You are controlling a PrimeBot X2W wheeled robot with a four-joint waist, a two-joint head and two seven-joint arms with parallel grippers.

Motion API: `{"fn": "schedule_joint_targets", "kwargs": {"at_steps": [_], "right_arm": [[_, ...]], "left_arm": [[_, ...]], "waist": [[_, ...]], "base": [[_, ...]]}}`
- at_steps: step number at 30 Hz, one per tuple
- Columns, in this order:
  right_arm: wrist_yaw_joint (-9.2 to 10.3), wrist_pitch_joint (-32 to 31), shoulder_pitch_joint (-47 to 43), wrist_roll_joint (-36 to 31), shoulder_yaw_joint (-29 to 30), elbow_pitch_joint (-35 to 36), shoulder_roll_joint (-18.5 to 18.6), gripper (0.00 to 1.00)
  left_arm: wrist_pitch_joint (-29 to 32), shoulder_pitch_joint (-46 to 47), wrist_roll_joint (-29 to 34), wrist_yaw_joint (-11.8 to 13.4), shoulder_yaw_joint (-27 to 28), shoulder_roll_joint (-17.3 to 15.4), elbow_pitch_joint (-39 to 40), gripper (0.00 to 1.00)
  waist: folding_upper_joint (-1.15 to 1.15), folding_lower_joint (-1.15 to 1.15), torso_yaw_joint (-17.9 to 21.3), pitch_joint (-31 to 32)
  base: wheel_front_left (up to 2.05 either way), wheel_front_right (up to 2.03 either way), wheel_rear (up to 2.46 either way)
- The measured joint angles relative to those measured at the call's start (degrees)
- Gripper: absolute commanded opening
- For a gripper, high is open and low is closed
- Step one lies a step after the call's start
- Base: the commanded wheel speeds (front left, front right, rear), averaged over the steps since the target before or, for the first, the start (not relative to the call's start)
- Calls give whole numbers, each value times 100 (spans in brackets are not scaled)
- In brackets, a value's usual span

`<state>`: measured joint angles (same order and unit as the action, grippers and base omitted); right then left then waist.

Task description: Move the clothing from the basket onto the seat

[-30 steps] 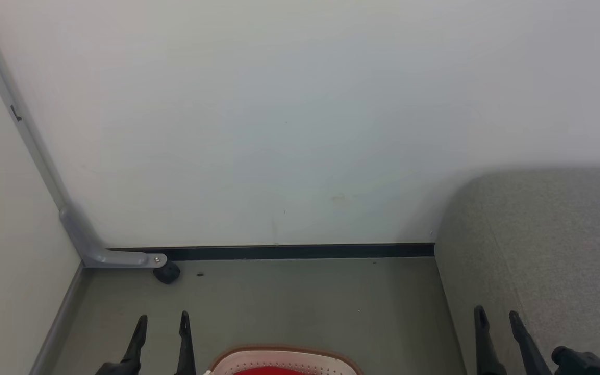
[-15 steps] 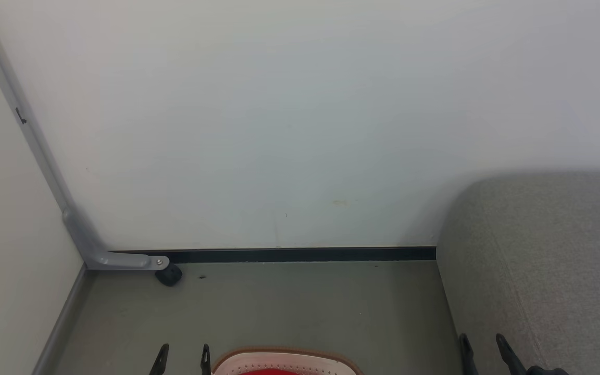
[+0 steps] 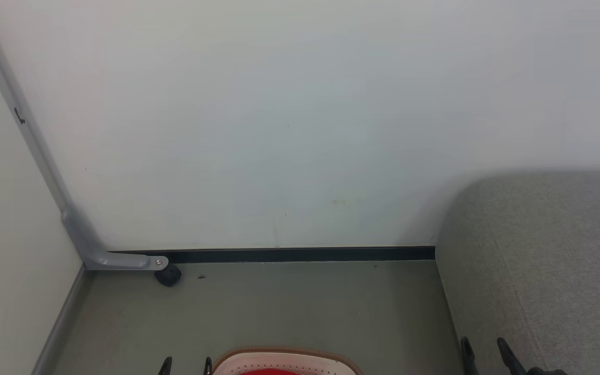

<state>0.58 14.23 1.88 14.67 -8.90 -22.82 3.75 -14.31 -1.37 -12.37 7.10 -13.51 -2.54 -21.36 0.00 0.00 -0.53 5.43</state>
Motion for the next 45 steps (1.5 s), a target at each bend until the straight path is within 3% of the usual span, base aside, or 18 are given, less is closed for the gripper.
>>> {"fn": "schedule_joint_targets", "kwargs": {"at_steps": [32, 45], "right_arm": [[-15, 0, 106, 0, 35, -193, -32, 100], [-31, 0, 58, -29, 9, -230, -52, 100]], "left_arm": [[0, 7, -102, 0, -110, -1, -143, 100], [0, -36, -129, -24, -3, -7, -120, 100]], "waist": [[0, 0, 105, -13], [0, 0, 399, -258]], "base": [[0, 0, 0], [0, 0, 0]]}}
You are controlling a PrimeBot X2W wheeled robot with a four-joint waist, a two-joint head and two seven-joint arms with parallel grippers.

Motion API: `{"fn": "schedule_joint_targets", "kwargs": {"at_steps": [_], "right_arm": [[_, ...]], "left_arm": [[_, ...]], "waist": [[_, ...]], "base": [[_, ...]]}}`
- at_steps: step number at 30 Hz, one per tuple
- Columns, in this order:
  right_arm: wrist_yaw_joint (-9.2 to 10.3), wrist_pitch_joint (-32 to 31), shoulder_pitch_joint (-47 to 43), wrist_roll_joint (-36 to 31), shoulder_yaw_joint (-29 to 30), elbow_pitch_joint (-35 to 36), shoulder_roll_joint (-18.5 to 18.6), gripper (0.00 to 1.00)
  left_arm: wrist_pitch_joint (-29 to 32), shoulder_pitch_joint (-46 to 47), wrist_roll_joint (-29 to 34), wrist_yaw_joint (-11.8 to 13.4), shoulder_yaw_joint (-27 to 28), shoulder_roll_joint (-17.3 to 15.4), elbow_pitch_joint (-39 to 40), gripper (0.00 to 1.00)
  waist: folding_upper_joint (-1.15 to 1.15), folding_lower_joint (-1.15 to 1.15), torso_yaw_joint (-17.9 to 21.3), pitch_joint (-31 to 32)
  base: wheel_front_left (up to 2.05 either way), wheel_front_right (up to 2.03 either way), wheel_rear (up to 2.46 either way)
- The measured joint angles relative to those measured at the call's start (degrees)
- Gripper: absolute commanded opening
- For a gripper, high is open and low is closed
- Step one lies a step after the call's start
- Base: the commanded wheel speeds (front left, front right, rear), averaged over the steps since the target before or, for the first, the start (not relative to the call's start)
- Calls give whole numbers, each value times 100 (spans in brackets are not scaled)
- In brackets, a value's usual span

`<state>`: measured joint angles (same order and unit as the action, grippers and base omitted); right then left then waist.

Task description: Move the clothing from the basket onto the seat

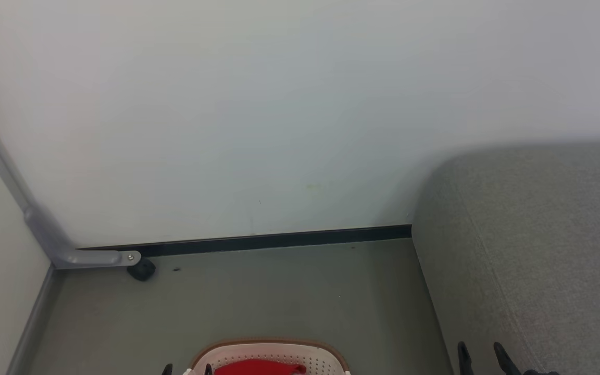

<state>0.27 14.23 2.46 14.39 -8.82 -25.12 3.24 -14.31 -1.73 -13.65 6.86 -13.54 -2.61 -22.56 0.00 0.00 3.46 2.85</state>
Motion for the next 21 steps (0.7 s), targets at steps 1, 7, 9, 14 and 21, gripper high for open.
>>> {"fn": "schedule_joint_targets", "kwargs": {"at_steps": [1, 7, 9, 14, 21], "right_arm": [[0, 0, -19, -12, -1, 1, 0, 100], [31, 0, -256, -2, 82, 83, -2, 100], [37, 0, -304, -5, 100, 120, 1, 100], [114, 1, -307, -30, 130, 219, 9, 100], [176, 1, -308, -124, 88, 376, 1, 100]], "left_arm": [[0, -1, 0, -38, 2, -1, 0, 100], [0, -8, 3, -192, -30, -1, -16, 100], [0, 7, 16, -240, -25, -5, -118, 100], [0, 79, 20, -297, 34, -85, -352, 100], [0, 540, 311, -561, -149, -435, -843, 100]], "waist": [[0, 0, 30, -37], [0, 0, 223, -312], [0, 0, 283, -438], [0, 0, 410, -722], [1, -1, 650, -1267]], "base": [[0, 0, 0], [0, 0, 0], [0, 0, 0], [0, 0, 0], [0, 0, 0]]}}
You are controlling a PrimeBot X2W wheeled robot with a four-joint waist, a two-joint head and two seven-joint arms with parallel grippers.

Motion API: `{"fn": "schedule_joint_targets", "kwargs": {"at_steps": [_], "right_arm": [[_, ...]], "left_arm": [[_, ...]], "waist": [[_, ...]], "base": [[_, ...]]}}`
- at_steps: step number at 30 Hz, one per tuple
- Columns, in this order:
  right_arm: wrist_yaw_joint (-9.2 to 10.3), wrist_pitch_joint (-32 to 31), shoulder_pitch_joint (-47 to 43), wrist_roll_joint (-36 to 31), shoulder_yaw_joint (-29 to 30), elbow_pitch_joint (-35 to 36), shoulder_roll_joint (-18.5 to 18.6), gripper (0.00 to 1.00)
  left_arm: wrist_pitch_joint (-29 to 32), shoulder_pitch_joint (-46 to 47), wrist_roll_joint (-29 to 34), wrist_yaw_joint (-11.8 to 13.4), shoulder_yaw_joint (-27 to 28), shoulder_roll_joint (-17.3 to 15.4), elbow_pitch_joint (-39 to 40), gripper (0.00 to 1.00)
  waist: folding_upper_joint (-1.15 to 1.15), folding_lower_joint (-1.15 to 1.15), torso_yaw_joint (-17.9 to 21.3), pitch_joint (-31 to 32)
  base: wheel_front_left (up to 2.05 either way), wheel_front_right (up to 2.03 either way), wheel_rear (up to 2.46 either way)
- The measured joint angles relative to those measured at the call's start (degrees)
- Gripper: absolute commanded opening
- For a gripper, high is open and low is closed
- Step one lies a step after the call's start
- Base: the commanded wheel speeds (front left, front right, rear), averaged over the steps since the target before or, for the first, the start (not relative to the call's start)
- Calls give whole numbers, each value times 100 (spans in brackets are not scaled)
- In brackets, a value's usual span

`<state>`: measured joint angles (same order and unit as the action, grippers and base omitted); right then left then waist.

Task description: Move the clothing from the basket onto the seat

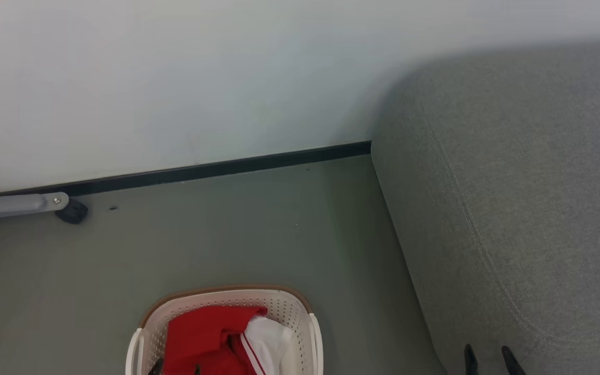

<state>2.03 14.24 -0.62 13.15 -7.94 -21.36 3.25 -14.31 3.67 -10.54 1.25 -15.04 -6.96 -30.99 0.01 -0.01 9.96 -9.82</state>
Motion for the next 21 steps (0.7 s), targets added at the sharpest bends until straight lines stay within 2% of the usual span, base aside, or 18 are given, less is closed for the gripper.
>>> {"fn": "schedule_joint_targets", "kwargs": {"at_steps": [6, 13, 17, 21], "right_arm": [[10, 0, 3, -138, -111, 127, -11, 100], [56, 1, 42, -231, -349, 321, -48, 100], [59, 2, 187, -263, -476, 482, -56, 100], [107, 2, 332, -310, -597, 656, -60, 100]], "left_arm": [[15, 342, 44, -218, -96, -179, -528, 100], [305, 972, 339, -469, -278, -486, -992, 100], [524, 1413, 330, -495, -246, -558, -1255, 100], [845, 1921, 526, -659, -467, -777, -1477, 100]], "waist": [[0, 0, 210, -496], [0, -1, 442, -1096], [0, -1, 553, -1445], [0, -1, 641, -1802]], "base": [[0, 0, 0], [0, 0, 0], [0, 0, 0], [0, 0, 0]]}}
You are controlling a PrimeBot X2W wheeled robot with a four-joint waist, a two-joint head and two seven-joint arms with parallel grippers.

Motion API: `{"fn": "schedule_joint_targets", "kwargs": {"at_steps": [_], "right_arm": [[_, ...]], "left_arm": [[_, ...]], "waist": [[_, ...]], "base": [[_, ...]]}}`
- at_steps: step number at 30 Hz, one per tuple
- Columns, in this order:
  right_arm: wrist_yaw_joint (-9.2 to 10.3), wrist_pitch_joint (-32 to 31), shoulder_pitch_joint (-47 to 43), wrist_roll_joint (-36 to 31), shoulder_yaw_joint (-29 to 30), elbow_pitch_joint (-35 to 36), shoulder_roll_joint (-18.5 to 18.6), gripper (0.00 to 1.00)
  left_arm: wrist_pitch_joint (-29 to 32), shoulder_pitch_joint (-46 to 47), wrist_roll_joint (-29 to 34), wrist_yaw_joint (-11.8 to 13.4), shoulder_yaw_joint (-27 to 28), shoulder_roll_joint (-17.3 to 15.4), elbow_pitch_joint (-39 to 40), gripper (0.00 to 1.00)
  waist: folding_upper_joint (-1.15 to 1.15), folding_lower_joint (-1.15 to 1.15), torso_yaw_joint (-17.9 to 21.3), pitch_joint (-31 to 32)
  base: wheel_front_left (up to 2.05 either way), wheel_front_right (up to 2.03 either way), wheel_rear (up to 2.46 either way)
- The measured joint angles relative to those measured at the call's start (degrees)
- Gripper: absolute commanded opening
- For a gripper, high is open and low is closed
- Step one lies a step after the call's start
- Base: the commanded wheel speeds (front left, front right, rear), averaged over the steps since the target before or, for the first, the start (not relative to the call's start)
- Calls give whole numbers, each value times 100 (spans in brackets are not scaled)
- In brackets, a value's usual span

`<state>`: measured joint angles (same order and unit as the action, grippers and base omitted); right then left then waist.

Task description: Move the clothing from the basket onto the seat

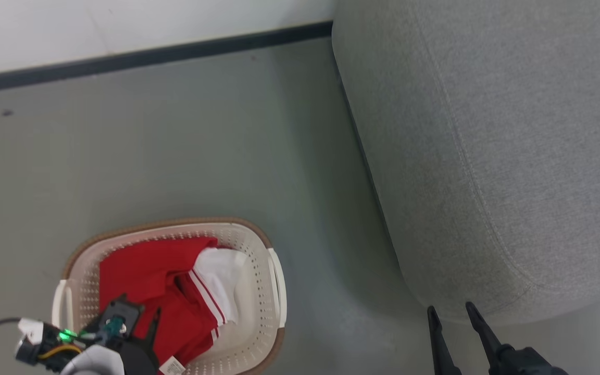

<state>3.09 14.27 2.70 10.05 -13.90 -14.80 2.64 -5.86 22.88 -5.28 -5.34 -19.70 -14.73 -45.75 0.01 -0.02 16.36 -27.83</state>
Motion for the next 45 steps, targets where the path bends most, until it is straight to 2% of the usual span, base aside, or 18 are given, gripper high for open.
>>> {"fn": "schedule_joint_targets", "kwargs": {"at_steps": [4, 11, 21, 36, 45], "right_arm": [[52, 1, 157, 0, -82, 154, -8, 100], [153, 1, 455, 94, -388, 280, -13, 100], [297, 1, 667, 315, -708, 369, -14, 100], [354, 2, 878, 407, -1073, 563, -13, 100], [397, 2, 882, 401, -1069, 743, -14, 100]], "left_arm": [[219, 463, 188, -120, -191, -164, -143, 100], [498, 964, 321, -172, -463, -334, -500, 100], [781, 1290, 403, -219, -831, -315, -982, 100], [1005, 2054, 502, -220, -1280, -417, -1467, 100], [1140, 2494, 525, -220, -1506, -448, -1706, 100]], "waist": [[0, 0, 64, -354], [1, 0, 144, -950], [0, 1, 189, -1489], [0, 2, 292, -2107], [0, 1, 387, -2525]], "base": [[0, 0, 0], [0, 0, 0], [0, 0, 0], [0, 0, 0], [0, 0, 0]]}}
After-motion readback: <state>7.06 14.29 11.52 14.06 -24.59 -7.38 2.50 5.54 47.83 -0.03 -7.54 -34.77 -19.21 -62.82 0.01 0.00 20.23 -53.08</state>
